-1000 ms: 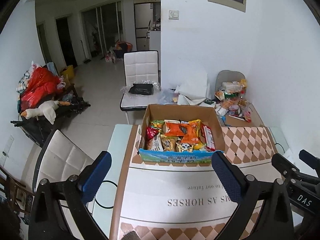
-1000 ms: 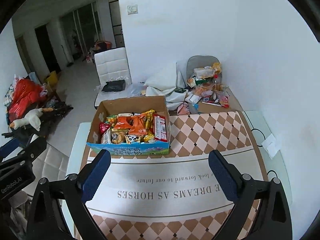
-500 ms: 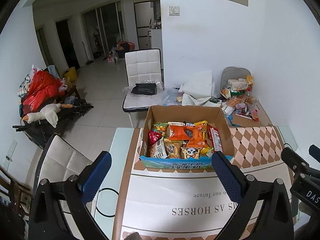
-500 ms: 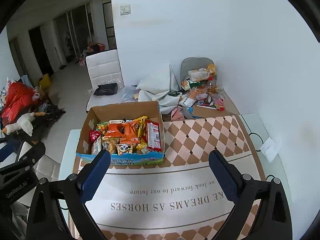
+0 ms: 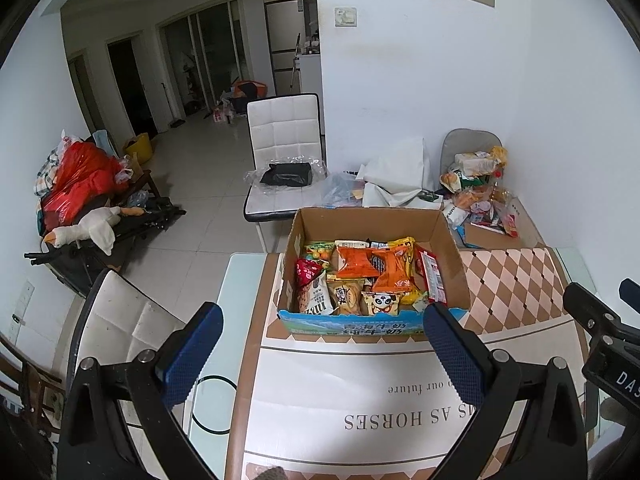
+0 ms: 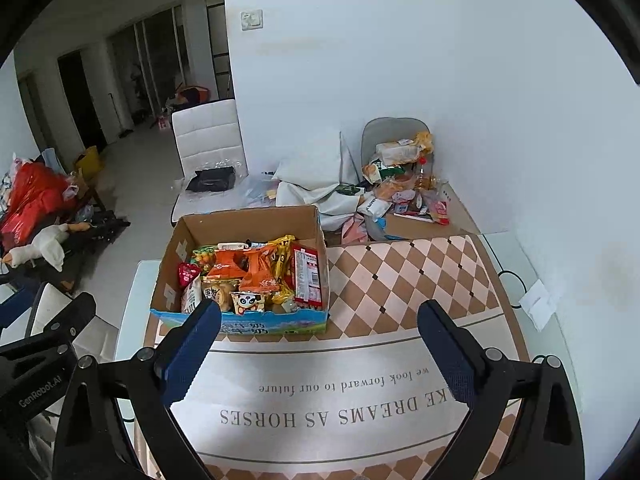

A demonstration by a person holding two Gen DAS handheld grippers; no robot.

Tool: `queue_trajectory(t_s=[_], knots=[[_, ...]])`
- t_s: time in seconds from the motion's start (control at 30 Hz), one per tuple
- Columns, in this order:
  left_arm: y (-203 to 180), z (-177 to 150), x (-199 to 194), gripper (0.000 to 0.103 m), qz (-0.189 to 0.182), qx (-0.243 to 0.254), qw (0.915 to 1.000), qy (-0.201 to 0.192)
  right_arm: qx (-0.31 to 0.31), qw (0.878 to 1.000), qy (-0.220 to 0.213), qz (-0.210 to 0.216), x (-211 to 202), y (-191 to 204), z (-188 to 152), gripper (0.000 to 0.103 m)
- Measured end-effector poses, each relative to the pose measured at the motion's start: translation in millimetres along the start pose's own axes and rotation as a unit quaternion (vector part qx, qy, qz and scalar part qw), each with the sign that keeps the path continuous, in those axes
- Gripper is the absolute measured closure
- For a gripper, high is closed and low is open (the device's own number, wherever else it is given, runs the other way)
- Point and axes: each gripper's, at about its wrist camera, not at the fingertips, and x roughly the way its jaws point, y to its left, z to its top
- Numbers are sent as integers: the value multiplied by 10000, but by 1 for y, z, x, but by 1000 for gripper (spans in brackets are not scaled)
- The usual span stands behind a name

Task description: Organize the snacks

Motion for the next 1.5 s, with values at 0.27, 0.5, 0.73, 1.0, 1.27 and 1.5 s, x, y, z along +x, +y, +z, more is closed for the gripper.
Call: queue_trajectory(t_s=[0.27, 0.5, 0.73, 1.0, 1.27, 1.5], knots=[[0, -8, -1, 0, 64, -3, 10000, -27, 17, 10000, -4, 28, -1, 1, -1, 2], [-1, -7, -1, 0, 47, 6, 10000, -20, -5, 10000, -2, 50, -3, 2, -2, 2], [0, -7, -2, 0, 18, 20, 10000, -41, 1, 10000, -36, 47, -5, 2, 0, 2], [-1, -3, -5, 0, -24, 21, 10000, -60, 20, 10000, -80, 39, -11, 0, 4, 2], [-2, 4, -11, 0, -42, 46, 9999, -86, 6, 9999, -87, 65, -14, 1, 7, 2], [-2, 3, -10, 0, -33, 32, 10000, -78, -3, 9999, -88, 71, -16, 2, 8, 2]])
